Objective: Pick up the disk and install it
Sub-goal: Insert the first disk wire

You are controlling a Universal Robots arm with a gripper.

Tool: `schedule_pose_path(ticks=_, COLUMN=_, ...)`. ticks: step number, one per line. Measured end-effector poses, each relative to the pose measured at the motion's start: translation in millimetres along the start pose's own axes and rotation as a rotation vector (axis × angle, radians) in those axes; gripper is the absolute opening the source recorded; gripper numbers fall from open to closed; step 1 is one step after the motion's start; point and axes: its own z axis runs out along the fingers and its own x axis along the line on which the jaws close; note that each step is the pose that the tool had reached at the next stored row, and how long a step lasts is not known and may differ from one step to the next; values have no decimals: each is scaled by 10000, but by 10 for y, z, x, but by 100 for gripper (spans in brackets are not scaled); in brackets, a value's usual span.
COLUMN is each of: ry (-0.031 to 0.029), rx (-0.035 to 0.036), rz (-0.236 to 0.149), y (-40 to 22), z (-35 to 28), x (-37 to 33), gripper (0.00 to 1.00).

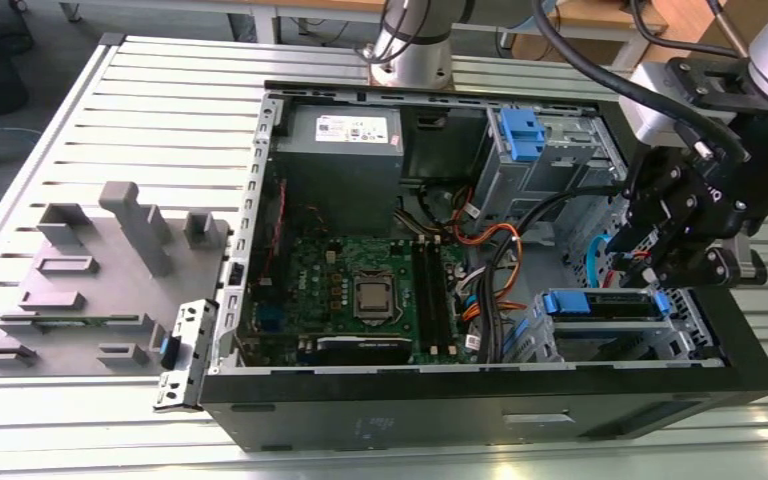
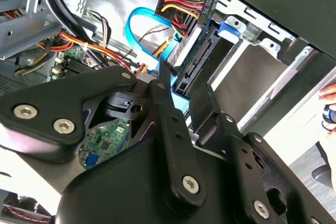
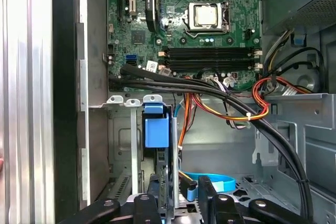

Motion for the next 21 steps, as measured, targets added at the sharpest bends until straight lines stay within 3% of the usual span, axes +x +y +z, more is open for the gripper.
schedule_pose_path(ticks=3, ry=0, rx=4, rz=1, y=0, z=34, x=-1, gripper=42)
schedule_pose_path(ticks=18, ry=-1, rx=4, rz=0, y=-11, z=36, x=-2, gripper=42)
schedule_pose_path(ticks=21, ry=-1, rx=4, rz=1, y=-11, z=36, x=-2, gripper=35)
